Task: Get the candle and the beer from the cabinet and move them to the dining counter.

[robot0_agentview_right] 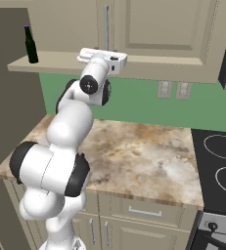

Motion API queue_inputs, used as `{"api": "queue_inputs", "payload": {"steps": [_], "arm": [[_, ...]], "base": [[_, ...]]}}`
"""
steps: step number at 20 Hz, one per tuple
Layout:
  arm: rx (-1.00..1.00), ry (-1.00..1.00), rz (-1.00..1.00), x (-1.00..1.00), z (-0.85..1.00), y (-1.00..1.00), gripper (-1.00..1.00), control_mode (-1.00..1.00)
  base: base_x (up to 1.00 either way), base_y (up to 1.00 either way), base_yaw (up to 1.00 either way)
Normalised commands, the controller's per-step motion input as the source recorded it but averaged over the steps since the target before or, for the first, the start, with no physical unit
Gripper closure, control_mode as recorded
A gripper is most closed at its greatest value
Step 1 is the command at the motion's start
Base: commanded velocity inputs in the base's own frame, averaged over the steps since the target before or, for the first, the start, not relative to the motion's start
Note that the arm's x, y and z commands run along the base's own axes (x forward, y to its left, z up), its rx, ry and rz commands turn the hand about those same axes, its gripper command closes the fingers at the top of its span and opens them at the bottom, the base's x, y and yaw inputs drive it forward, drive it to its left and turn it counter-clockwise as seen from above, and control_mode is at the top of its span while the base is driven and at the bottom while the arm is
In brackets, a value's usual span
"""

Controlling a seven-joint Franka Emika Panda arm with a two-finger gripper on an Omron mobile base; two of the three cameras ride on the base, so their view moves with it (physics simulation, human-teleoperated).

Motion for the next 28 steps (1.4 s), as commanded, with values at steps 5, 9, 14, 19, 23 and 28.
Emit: {"api": "queue_inputs", "payload": {"steps": [5, 9, 14, 19, 23, 28], "arm": [[0.00, 0.09, 0.00, 0.42, 0.00, 0.00, -1.00, -1.00], [0.00, 0.06, 0.00, 0.31, 0.00, 0.00, -1.00, -1.00], [0.00, 0.01, 0.00, 0.01, 0.00, 0.00, -1.00, -1.00], [0.00, 0.00, 0.00, 0.00, 0.00, 0.00, -1.00, -1.00], [0.00, -0.01, 0.00, 0.00, -0.02, 0.00, -1.00, -1.00], [0.00, -0.05, 0.00, 0.00, -0.06, 0.00, -1.00, -1.00]], "base": [[0.00, 0.00, 0.00], [0.00, 0.00, 0.00], [0.00, 0.00, 0.00], [0.00, 0.00, 0.00], [0.00, 0.00, 0.00], [0.00, 0.00, 0.00]]}}
